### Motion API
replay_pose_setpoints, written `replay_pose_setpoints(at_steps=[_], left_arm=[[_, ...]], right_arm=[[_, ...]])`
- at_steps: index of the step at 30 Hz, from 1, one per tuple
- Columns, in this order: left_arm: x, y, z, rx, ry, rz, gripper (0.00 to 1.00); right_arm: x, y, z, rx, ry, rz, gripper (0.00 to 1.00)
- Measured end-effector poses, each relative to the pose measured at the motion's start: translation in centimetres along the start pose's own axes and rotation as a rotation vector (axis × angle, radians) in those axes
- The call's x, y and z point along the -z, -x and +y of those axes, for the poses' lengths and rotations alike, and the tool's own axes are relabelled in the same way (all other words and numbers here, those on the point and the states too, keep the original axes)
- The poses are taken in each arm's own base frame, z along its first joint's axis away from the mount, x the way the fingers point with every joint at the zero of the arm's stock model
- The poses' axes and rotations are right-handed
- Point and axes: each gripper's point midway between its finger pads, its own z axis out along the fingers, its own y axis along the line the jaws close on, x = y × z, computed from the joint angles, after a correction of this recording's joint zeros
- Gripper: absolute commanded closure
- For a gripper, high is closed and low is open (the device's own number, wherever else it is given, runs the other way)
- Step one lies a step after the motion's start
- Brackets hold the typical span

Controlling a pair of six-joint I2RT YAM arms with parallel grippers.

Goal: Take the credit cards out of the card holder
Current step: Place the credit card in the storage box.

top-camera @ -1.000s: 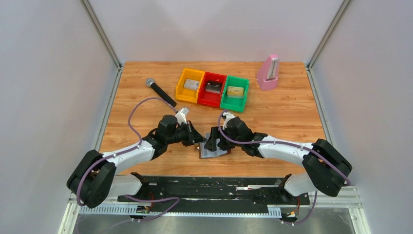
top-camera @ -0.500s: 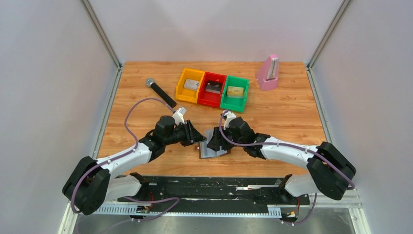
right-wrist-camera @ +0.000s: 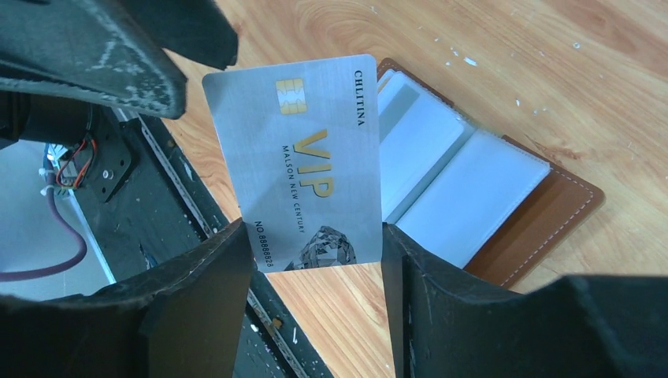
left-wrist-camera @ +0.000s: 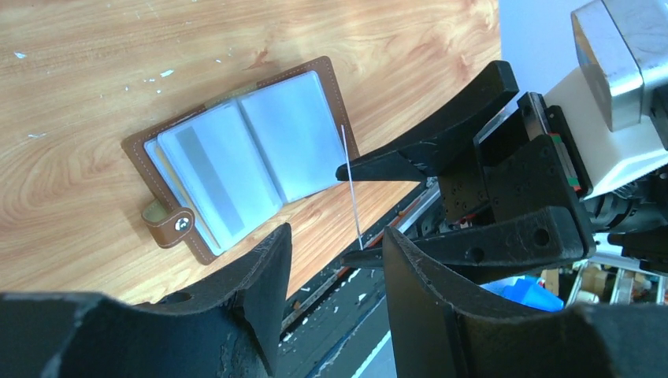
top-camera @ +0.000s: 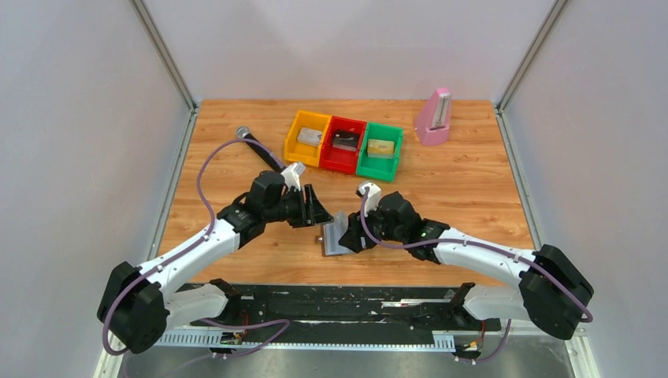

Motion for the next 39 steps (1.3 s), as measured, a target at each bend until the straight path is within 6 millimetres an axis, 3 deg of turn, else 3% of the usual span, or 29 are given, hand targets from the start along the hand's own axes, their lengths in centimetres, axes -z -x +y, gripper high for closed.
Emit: replay_pose_setpoints(at_steps=[10,12,16,18,25,33,39], left_arm=[[-0.7,-1.1,0.1,-0.002,0.005,0.108,0.53],[-1.0,-1.4,0.3,0.005,0.007,0.126,0.61],[-1.5,-2.1,0.7,0.019,0.011,0.164,0.94],[-1.6,-2.3,0.8,0.025,0.010,0.177,1.00],[-1.6,-2.1,0.7,0.031,0.010,0.180,1.00],[-0.9,1.0,3.0,0.015,0.131,0.086,1.00],[0.9,6.9,5.0,0.012,0.240,-0.081,1.00]], right_arm=[[0.3,-0.8,0.6,0.053,0.019,0.030,0.61],[0.2,-0.9,0.7,0.057,0.021,0.032,0.60],[0.1,-1.2,0.8,0.062,0.024,0.039,0.59],[0.0,-1.5,0.7,0.062,0.019,0.051,0.56],[-0.3,-1.6,0.5,0.061,0.000,0.060,0.33],[-0.1,-1.2,0.1,0.033,-0.044,0.065,0.30],[-0.5,-1.0,-0.9,-0.017,-0.119,0.066,0.38]])
